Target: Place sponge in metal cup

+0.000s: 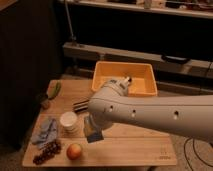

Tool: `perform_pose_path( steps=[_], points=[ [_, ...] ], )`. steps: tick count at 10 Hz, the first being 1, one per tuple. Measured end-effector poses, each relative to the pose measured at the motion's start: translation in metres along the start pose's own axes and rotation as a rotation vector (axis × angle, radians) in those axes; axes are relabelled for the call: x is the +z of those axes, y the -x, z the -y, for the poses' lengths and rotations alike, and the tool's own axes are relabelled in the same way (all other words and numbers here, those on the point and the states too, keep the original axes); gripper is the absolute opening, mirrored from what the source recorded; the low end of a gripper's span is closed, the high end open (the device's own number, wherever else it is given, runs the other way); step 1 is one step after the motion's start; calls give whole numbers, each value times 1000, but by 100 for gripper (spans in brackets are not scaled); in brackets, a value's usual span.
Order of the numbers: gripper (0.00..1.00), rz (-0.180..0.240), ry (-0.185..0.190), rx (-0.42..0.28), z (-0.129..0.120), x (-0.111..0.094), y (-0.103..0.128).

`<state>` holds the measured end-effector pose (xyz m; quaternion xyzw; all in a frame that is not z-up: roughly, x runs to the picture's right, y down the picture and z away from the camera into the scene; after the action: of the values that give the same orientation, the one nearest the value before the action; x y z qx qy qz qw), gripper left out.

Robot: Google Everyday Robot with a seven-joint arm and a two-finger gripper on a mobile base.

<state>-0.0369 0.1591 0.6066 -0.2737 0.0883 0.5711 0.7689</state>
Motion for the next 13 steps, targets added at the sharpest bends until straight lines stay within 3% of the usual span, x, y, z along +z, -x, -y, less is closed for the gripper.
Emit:
perform_pose_path(
  steps=[3,5,9,11,13],
  points=[
    [0,-1,-3,-69,-20,-9,31],
    [0,-19,9,-106,-46,-8,64],
    [0,-85,64,-157,-78,6,117],
    [0,-113,117,-171,-90,11,132],
    [0,-127,144,-167,-97,18,143]
  ],
)
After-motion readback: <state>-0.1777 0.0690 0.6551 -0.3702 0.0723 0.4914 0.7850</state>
